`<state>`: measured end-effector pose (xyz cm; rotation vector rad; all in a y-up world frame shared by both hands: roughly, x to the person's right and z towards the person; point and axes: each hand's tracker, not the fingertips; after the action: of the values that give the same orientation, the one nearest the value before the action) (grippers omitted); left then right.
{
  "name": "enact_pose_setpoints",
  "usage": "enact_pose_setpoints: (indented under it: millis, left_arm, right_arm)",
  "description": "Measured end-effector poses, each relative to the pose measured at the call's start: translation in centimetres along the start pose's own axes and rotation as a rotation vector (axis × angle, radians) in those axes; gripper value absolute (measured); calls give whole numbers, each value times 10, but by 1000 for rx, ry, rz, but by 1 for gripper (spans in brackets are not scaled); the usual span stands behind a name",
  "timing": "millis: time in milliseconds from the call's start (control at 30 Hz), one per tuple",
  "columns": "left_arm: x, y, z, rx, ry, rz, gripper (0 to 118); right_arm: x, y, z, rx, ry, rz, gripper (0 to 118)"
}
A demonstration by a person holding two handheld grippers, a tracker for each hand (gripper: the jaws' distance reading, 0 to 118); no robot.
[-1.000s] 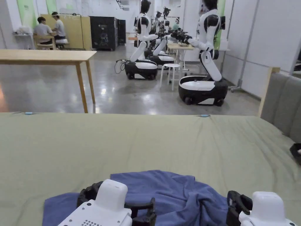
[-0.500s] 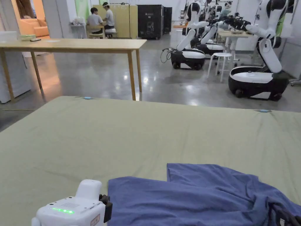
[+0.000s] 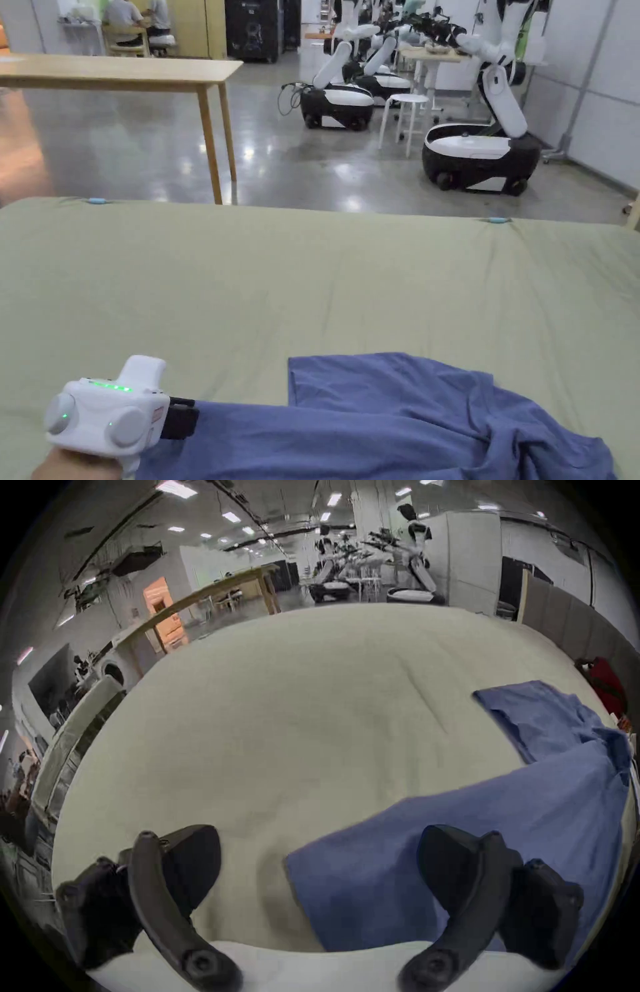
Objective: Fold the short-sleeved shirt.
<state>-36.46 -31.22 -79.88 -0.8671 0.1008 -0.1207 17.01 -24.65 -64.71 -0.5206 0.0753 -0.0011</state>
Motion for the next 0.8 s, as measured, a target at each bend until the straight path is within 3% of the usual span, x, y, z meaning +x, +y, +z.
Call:
enact_pose_setpoints:
  millis: [100, 133, 167, 200, 233, 467, 500, 533, 567, 600, 800]
  left_arm:
    - [8, 2, -3, -97, -88, 23, 83]
    - [10, 4, 7, -63, -95, 66, 65]
    - [12, 4, 20, -43, -103, 64, 24]
    - [15, 5, 32, -27, -114, 65, 0]
    - [6, 6, 11, -46, -146, 91, 0]
    - [-3, 18, 40, 50, -186, 143, 0]
    - [13, 10, 60, 98, -179, 114, 0]
    - [14, 11, 68, 107, -178, 112, 0]
    - [17, 14, 75, 114, -180, 103, 0]
    - [18, 15, 80, 120, -181, 93, 0]
    - [30, 16, 98, 152, -168, 72, 0]
  right_arm:
    - [13, 3, -6, -23, -36, 2, 1]
    - [18, 4, -8, -25, -42, -3, 1]
    - [24, 6, -10, -30, -44, -7, 1]
    - [30, 7, -12, -37, -47, -8, 1]
    - [36, 9, -17, -45, -55, -8, 1]
    - [88, 15, -71, -167, -80, -6, 3]
    - [93, 15, -82, -197, -90, 10, 17]
    - [95, 16, -92, -219, -95, 26, 47]
    - [98, 16, -105, -249, -83, 56, 93]
    - [100, 14, -116, -275, -81, 77, 115]
    - [106, 10, -166, -307, -95, 102, 116]
